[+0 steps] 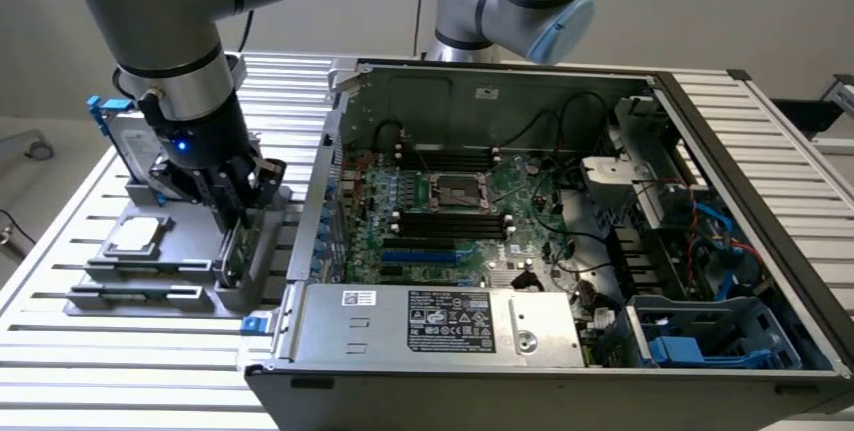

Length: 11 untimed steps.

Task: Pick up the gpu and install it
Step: 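Pick up the gpu and move the gpu toward the slot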

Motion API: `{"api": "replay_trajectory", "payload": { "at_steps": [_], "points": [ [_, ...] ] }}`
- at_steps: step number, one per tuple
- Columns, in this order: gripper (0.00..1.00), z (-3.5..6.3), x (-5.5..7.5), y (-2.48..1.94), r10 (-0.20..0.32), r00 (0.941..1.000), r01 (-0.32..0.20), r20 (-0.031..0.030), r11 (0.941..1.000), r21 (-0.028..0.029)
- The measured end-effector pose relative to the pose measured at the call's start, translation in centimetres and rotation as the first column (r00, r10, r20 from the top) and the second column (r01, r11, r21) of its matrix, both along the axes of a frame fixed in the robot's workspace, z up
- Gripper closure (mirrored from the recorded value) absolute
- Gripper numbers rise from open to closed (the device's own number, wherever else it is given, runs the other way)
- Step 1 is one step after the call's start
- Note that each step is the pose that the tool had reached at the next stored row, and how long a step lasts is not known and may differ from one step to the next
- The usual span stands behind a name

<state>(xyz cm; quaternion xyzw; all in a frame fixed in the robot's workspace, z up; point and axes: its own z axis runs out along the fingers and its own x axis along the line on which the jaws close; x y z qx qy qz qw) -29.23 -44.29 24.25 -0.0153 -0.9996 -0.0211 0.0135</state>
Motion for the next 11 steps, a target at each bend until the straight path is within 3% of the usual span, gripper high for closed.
{"api": "replay_trajectory", "payload": {
  "at_steps": [3,5,9,11],
  "points": [
    [0.74,0.0,0.0,0.0,0.0,1.0,0.0,0.0017,1.0,0.0],
    [0.74,0.01,-0.01,0.0,0.0,1.0,0.0,0.008,1.0,-0.0001],
    [0.74,0.0,-0.04,0.0,0.0,0.9997,0.0,0.0261,1.0,0.0001],
    [0.74,0.0,-0.04,0.0,0.0,0.9996,0.0,0.0271,1.0,0.0001]
  ]
}}
